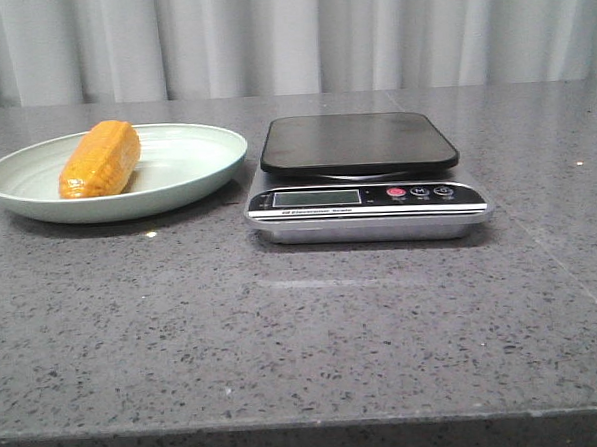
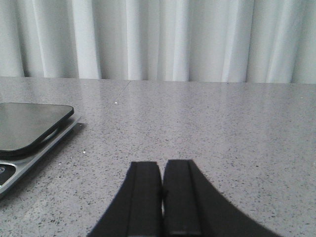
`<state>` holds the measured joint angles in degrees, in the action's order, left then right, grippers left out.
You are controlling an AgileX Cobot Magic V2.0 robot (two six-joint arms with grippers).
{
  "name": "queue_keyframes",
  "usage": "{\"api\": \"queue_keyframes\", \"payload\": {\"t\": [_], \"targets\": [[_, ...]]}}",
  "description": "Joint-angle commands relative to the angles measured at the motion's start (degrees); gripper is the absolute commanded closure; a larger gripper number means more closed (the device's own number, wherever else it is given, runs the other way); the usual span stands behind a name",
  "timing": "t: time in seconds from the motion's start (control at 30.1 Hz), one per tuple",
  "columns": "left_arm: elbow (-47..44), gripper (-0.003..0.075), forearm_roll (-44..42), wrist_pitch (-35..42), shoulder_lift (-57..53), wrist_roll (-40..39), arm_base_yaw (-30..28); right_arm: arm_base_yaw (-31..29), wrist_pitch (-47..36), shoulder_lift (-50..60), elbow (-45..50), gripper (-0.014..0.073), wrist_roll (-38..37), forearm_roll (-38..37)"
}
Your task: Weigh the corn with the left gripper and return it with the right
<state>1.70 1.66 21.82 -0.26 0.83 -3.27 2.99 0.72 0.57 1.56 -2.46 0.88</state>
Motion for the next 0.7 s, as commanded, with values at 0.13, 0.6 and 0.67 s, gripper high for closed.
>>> {"api": "queue_keyframes", "payload": {"t": [0.13,0.6,0.67], "targets": [[19.6,0.0594,-2.6,-11.3,2.5,-0.8,0.0,-0.2,-4.5,1.0,-0.4,0.0423,0.6,0.1],[36.9,0.0594,5.9,-43.4,18.4,-0.8,0.0,-0.2,-4.5,1.0,-0.4,0.0423,0.6,0.1],[36.5,0.0594,6.0,-43.3,19.1,-0.8,0.0,-0.2,-4.5,1.0,-0.4,0.0423,0.6,0.1]]}}
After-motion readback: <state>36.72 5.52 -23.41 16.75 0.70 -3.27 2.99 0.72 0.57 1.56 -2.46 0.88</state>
